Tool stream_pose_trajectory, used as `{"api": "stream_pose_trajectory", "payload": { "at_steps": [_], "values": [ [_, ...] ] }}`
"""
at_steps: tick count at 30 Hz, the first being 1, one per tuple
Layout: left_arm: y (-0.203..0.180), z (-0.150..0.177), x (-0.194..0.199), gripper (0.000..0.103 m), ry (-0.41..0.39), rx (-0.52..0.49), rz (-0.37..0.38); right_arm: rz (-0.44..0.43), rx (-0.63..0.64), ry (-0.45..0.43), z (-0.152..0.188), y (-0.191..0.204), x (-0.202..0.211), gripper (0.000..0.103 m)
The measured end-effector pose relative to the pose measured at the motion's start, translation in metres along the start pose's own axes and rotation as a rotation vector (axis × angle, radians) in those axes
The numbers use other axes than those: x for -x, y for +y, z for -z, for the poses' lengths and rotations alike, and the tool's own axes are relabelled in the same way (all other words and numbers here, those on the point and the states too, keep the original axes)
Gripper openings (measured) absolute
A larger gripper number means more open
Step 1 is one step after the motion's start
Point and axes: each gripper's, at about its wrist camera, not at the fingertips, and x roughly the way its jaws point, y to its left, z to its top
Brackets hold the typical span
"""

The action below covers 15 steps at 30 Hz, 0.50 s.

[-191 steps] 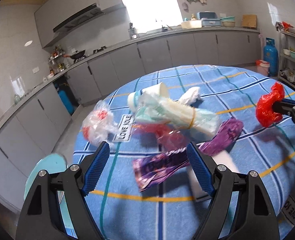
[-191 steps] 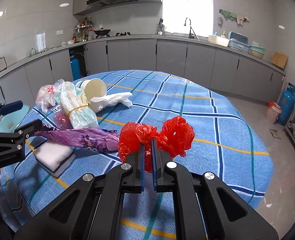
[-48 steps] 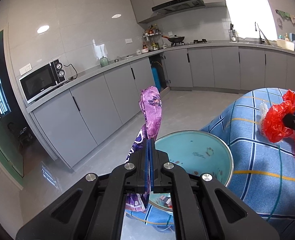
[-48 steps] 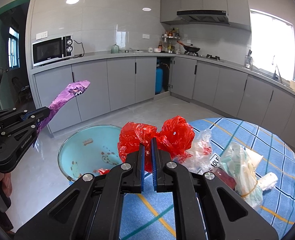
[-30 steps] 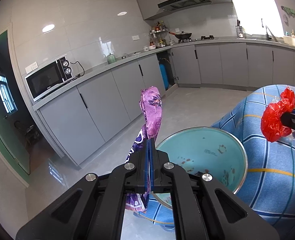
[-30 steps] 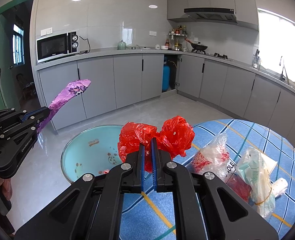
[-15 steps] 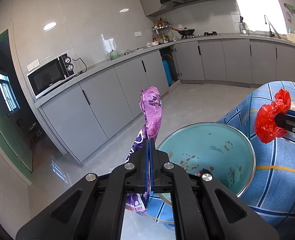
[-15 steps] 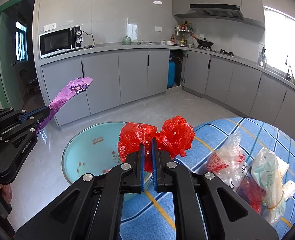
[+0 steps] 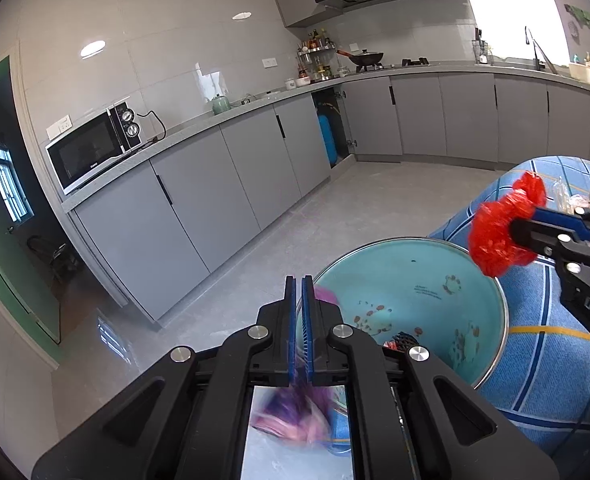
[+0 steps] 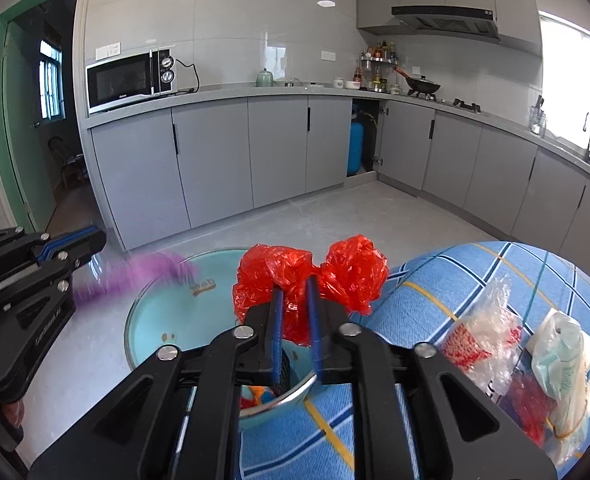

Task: Collect trash
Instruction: 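Open both tools to drop the bag and wrapper into the bucket, then move both open tools back over the table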

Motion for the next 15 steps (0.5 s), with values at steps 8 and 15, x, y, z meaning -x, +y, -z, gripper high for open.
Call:
{"api": "stream_pose_trajectory", "payload": {
  "at_steps": [8,15],
  "values": [
    [0.001,0.002,-0.002,0.043,0.003,-0.002,-0.028,0.002,-0.029,-0.003,0.002,-0.008,-0.003,0.052],
    [0.006,0.001,-0.001,0.061,-0.003,0.013,-0.047,0.026,-0.057,0.006,0.010,-0.017,0.010,0.058]
  ]
}}
